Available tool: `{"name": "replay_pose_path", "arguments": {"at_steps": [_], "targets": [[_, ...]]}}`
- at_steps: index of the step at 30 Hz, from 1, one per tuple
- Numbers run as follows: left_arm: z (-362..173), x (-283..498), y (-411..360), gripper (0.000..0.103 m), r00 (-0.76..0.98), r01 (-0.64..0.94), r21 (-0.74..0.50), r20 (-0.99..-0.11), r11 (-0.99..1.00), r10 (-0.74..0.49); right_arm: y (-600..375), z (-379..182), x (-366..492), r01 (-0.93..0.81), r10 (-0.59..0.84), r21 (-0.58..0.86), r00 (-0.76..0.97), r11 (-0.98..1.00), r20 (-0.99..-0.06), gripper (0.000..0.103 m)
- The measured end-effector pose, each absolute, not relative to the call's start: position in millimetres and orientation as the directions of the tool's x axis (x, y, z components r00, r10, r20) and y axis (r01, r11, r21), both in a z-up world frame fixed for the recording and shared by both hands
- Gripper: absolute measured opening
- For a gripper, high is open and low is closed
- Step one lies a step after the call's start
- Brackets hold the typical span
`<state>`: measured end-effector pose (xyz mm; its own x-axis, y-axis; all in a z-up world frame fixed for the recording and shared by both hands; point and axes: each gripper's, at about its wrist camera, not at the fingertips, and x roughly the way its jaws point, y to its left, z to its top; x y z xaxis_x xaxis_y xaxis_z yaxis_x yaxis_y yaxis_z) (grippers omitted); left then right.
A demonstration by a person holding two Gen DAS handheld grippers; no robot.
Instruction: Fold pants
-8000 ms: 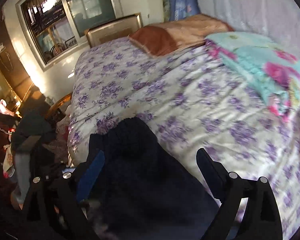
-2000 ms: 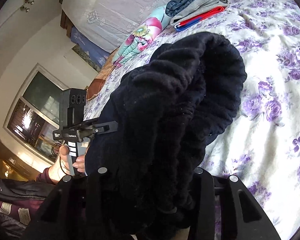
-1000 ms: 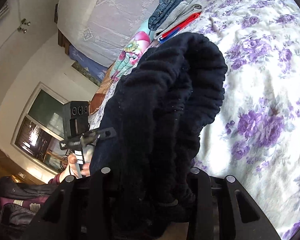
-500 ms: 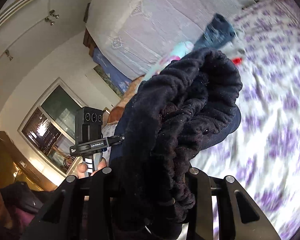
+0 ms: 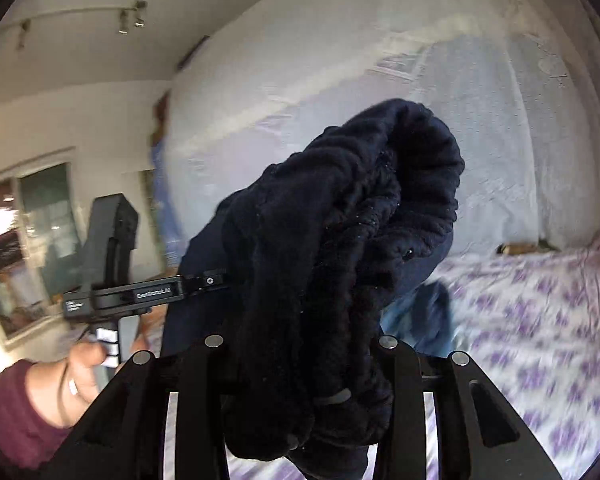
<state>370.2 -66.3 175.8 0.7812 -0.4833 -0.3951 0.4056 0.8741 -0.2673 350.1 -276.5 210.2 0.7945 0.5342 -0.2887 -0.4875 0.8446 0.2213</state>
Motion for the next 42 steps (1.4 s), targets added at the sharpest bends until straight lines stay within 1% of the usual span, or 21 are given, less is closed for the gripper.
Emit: {"name": "replay_pose_path", "arguments": {"at_steps": [2, 3, 4, 5, 6, 7, 8, 10, 11, 12, 13, 16, 18, 19, 20, 22, 24, 28, 31, 35, 42], "targets": [[150, 433, -69, 0.02, 0.792, 0.365, -0.307, -0.395, 0.879, -0.467, -271, 192, 399, -0.432, 0.472, 0.192, 0.827, 0.881, -0.307, 0.038], [140, 452, -67, 0.021, 0.8, 0.345, -0.31, -0.396, 0.886, -0.45, -265, 176, 427, -0.386, 0.411, 0.141, 0.853, 0.912, -0.321, 0.043], [115, 486, -75, 0.025, 0.81, 0.3, -0.283, -0.428, 0.911, -0.4, -261, 164, 449, -0.344, 0.353, 0.086, 0.875, 0.935, -0.331, 0.049], [97, 507, -80, 0.038, 0.81, 0.25, -0.24, -0.478, 0.938, -0.339, -253, 141, 475, -0.282, 0.266, 0.005, 0.896, 0.959, -0.355, 0.068], [77, 525, -84, 0.044, 0.801, 0.181, -0.181, -0.543, 0.967, -0.251, -239, 111, 504, -0.187, 0.111, -0.142, 0.9, 0.972, -0.422, 0.069], [59, 543, -86, 0.042, 0.778, 0.097, -0.113, -0.611, 0.989, -0.146, -230, 90, 520, -0.11, -0.019, -0.257, 0.892, 0.96, -0.452, 0.069], [47, 553, -80, 0.042, 0.762, 0.045, -0.106, -0.639, 0.993, -0.103, -228, 79, 527, -0.074, -0.071, -0.299, 0.892, 0.951, -0.446, 0.069], [48, 552, -59, 0.045, 0.765, 0.053, -0.2, -0.621, 0.978, -0.168, -245, 91, 514, -0.015, -0.049, -0.181, 0.939, 0.983, -0.34, 0.074], [57, 548, -42, 0.049, 0.784, 0.04, -0.233, -0.596, 0.972, -0.176, -255, 102, 503, 0.008, -0.043, -0.123, 0.959, 0.992, -0.281, 0.088], [66, 546, -30, 0.054, 0.799, 0.011, -0.241, -0.582, 0.97, -0.154, -260, 115, 493, 0.043, -0.065, -0.104, 0.974, 0.994, -0.218, 0.096], [78, 538, -11, 0.056, 0.814, -0.032, -0.246, -0.569, 0.969, -0.118, -261, 124, 486, 0.053, -0.074, -0.113, 0.978, 0.992, -0.195, 0.096], [99, 507, 21, 0.058, 0.839, -0.04, -0.297, -0.528, 0.954, -0.129, -265, 154, 458, 0.025, -0.044, -0.092, 0.975, 0.995, -0.218, 0.096], [113, 466, 24, 0.077, 0.843, -0.007, -0.285, -0.517, 0.958, -0.148, -271, 170, 425, -0.014, 0.006, -0.034, 0.97, 0.999, -0.242, 0.099], [117, 441, 22, 0.094, 0.845, 0.008, -0.262, -0.515, 0.965, -0.147, -274, 174, 404, -0.031, 0.025, -0.016, 0.96, 0.999, -0.279, 0.099], [121, 407, 17, 0.098, 0.85, 0.031, -0.225, -0.506, 0.974, -0.144, -277, 174, 386, -0.052, 0.051, 0.003, 0.95, 0.999, -0.309, 0.099], [121, 350, 6, 0.098, 0.85, 0.081, -0.164, -0.503, 0.983, -0.154, -280, 172, 334, -0.124, 0.13, 0.04, 0.919, 0.991, -0.373, 0.099], [111, 279, -10, 0.098, 0.841, 0.119, -0.089, -0.521, 0.989, -0.148, -281, 160, 279, -0.114, 0.121, 0.041, 0.885, 0.993, -0.449, 0.099], [88, 173, -34, 0.098, 0.823, 0.176, -0.022, -0.546, 0.984, -0.159, -278, 132, 180, -0.089, 0.097, 0.042, 0.847, 0.995, -0.523, 0.099], [79, 98, -46, 0.098, 0.839, 0.191, 0.031, -0.524, 0.981, -0.147, -261, 113, 108, -0.14, 0.123, 0.007, 0.847, 0.99, -0.517, 0.099], [74, 26, -43, 0.098, 0.876, 0.136, 0.03, -0.471, 0.99, -0.106, -255, 104, 40, -0.115, 0.086, -0.036, 0.883, 0.993, -0.462, 0.099], [56, 0, -30, 0.099, 0.846, 0.027, 0.059, -0.534, 0.998, 0.008, -265, 110, 6, -0.075, 0.054, -0.029, 0.888, 0.997, -0.456, 0.099]]}}
